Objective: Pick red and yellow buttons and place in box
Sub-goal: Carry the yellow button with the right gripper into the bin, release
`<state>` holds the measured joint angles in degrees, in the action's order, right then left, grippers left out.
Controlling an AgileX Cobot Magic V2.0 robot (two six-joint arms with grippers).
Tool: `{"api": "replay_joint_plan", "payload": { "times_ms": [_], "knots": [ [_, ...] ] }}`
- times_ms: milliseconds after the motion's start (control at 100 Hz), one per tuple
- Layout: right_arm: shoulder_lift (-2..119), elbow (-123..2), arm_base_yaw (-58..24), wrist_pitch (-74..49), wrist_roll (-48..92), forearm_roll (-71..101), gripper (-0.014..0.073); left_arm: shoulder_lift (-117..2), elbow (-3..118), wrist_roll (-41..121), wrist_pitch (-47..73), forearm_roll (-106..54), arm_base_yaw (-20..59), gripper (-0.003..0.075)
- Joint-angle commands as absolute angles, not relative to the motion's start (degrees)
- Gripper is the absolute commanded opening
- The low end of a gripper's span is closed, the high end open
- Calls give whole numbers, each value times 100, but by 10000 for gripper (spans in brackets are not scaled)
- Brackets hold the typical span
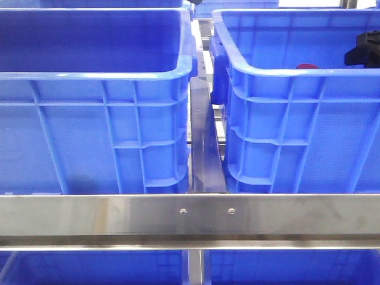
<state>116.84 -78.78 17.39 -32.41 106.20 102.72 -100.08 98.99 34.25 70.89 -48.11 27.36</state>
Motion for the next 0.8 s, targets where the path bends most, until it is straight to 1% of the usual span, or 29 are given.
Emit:
{"api": "replay_joint_plan", "payload": {
  "times_ms": [0,240,390,460,520,590,640,680,700,710,740,750,760,780,790],
  "knots": [
    [11288,-8056,1774,-3507,10539,10743,423,-9710,10092,3427,7209,-5187,2724,618],
    [10900,-8044,1774,-3532,10424,10438,424,-9710,10092,3427,7310,-5187,2724,618],
    [10408,-7865,1774,-3614,10282,10136,412,-9710,10092,3484,7310,-5187,2724,618],
    [10128,-7715,1774,-3718,10123,9974,350,-9710,10092,3494,7310,-5187,2724,618],
    [9870,-7544,1774,-3810,9993,9877,244,-9697,10092,3499,7276,-5172,2724,603],
    [9528,-7314,1774,-3849,9807,9799,106,-9673,10092,3499,7169,-5086,2724,532],
    [9238,-7138,1774,-3883,9769,9781,12,-9623,10092,3499,7124,-4962,2724,449],
    [9057,-6968,1774,-3928,9769,9781,-62,-9586,10092,3499,7079,-4848,2724,361],
    [8947,-6882,1774,-3951,9769,9781,-71,-9555,10092,3499,7068,-4760,2724,294],
    [8874,-6854,1774,-3958,9769,9781,-69,-9560,10092,3499,7068,-4760,2724,294],
    [8730,-6742,1774,-3986,9769,9781,-61,-9533,10092,3499,7044,-4675,2724,203],
    [8693,-6684,1774,-3992,9769,9781,-60,-9523,10092,3499,7031,-4661,2724,184],
    [8621,-6655,1774,-3991,9769,9781,-60,-9523,10092,3499,7031,-4637,2724,146],
    [8512,-6567,1774,-4000,9769,9781,-60,-9503,10092,3499,7031,-4623,2724,106],
    [8475,-6538,1774,-4000,9769,9781,-60,-9488,10092,3499,7031,-4603,2724,66]
  ]
}}
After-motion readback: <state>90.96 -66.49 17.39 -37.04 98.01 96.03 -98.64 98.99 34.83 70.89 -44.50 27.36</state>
